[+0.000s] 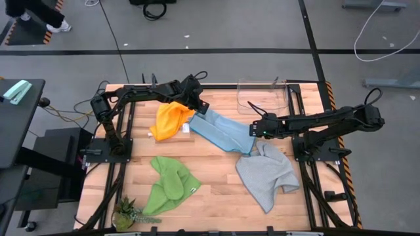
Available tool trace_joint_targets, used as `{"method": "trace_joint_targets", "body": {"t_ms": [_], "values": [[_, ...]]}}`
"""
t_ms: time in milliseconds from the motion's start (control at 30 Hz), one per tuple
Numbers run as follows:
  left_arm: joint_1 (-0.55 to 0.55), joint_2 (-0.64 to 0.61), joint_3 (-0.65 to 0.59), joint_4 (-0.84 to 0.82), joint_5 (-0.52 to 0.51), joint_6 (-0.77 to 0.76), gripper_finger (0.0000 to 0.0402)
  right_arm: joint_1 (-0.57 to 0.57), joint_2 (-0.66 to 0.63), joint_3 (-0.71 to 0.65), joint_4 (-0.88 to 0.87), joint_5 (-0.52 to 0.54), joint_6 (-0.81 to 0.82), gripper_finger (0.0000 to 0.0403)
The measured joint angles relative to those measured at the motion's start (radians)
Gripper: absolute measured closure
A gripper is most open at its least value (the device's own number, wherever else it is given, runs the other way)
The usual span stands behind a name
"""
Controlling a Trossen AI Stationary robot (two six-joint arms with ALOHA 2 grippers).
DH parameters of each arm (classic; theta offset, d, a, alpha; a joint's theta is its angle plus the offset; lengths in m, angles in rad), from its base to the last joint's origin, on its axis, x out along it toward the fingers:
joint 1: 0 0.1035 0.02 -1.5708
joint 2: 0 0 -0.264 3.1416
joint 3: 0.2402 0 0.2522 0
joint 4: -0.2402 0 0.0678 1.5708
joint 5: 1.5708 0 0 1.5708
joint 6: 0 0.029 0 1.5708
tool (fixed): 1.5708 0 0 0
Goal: Fold microfiber towels
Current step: Fold the blue microfiber cloth
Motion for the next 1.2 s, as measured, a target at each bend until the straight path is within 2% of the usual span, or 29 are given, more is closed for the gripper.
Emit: {"method": "trace_joint_targets", "body": {"t_ms": [167, 567, 833, 1067, 1200], "values": [[0.000, 0.000, 0.000, 0.007, 0.000, -0.001, 0.0400, 0.000, 0.016, 0.000, 0.001, -0.012, 0.012, 0.0258], [0.000, 0.000, 0.000, 0.013, 0.001, -0.011, 0.0400, -0.022, 0.151, 0.000, 0.094, -0.035, 0.021, 0.0259], [0.000, 0.000, 0.000, 0.015, 0.001, -0.011, 0.0400, -0.061, 0.164, 0.000, 0.141, -0.037, -0.022, 0.0262], [0.000, 0.000, 0.000, 0.020, 0.001, -0.011, 0.0400, -0.082, 0.164, 0.000, 0.147, -0.037, -0.045, 0.0286], [0.000, 0.000, 0.000, 0.024, 0.001, -0.011, 0.0400, -0.083, 0.164, 0.000, 0.148, -0.030, -0.059, 0.0316]]}}
